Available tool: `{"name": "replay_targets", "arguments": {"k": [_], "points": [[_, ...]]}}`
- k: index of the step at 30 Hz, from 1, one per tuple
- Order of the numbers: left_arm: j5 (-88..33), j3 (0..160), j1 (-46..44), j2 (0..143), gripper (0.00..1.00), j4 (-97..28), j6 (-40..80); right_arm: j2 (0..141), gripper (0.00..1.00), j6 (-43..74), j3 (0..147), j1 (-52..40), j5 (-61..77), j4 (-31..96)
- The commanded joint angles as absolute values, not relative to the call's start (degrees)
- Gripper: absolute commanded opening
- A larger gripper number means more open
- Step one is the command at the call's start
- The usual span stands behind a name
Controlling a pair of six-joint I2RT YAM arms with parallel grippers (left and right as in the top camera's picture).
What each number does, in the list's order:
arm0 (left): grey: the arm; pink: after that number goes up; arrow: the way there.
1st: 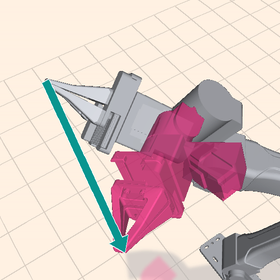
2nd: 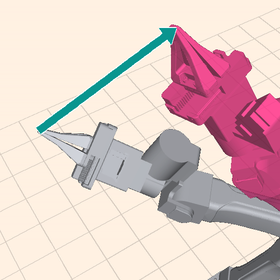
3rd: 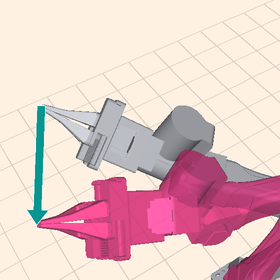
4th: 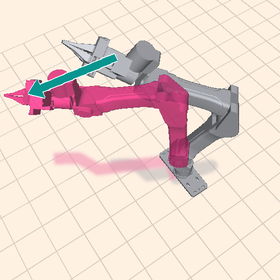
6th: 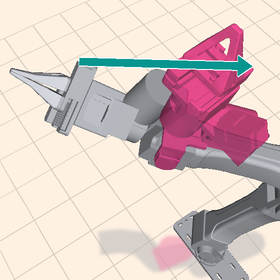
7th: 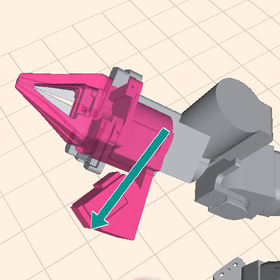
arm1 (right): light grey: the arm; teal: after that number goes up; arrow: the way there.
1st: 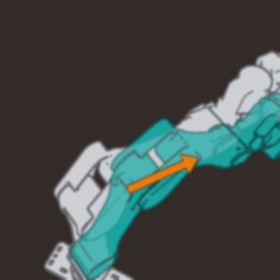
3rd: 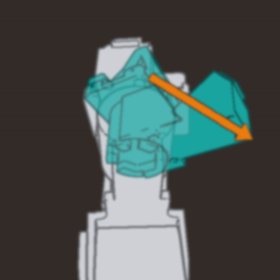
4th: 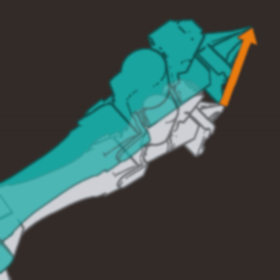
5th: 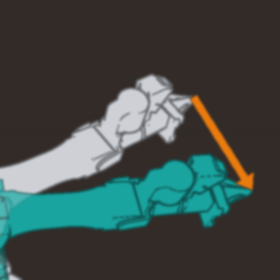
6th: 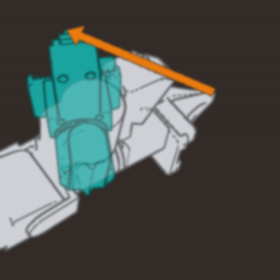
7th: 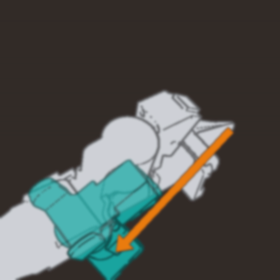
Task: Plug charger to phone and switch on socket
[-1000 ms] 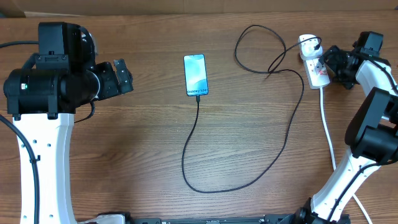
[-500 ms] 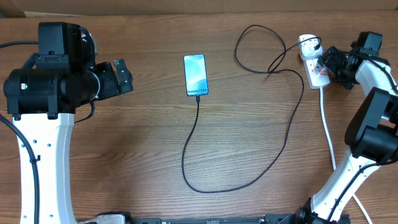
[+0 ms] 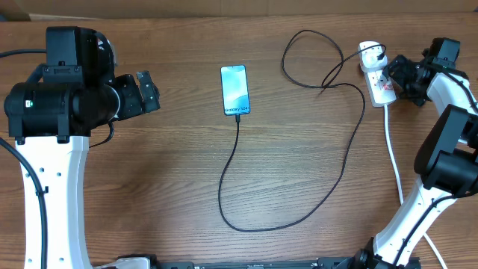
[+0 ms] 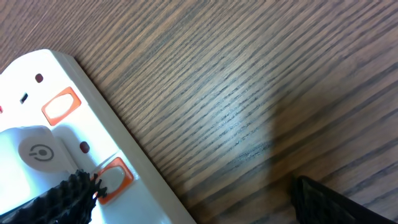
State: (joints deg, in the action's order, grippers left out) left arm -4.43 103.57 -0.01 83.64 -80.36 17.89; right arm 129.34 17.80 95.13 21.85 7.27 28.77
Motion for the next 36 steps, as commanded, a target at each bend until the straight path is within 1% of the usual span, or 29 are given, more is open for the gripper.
{"name": "replay_targets", "arguments": {"k": [1, 15, 36], "points": [[-4.03, 103.74, -0.34, 83.2, 1.0, -80.34, 18.41, 131.59, 1.0, 17.96, 95.72, 22.24, 8.27, 28.8], [-4.03, 103.74, -0.34, 83.2, 1.0, -80.34, 18.41, 131.94, 1.0, 17.93, 94.87, 20.95, 5.23, 28.8], [-4.03, 103.74, -0.34, 83.2, 1.0, -80.34, 18.41, 133.86, 1.0, 17.93, 94.08, 20.4, 5.65, 28.14]]}}
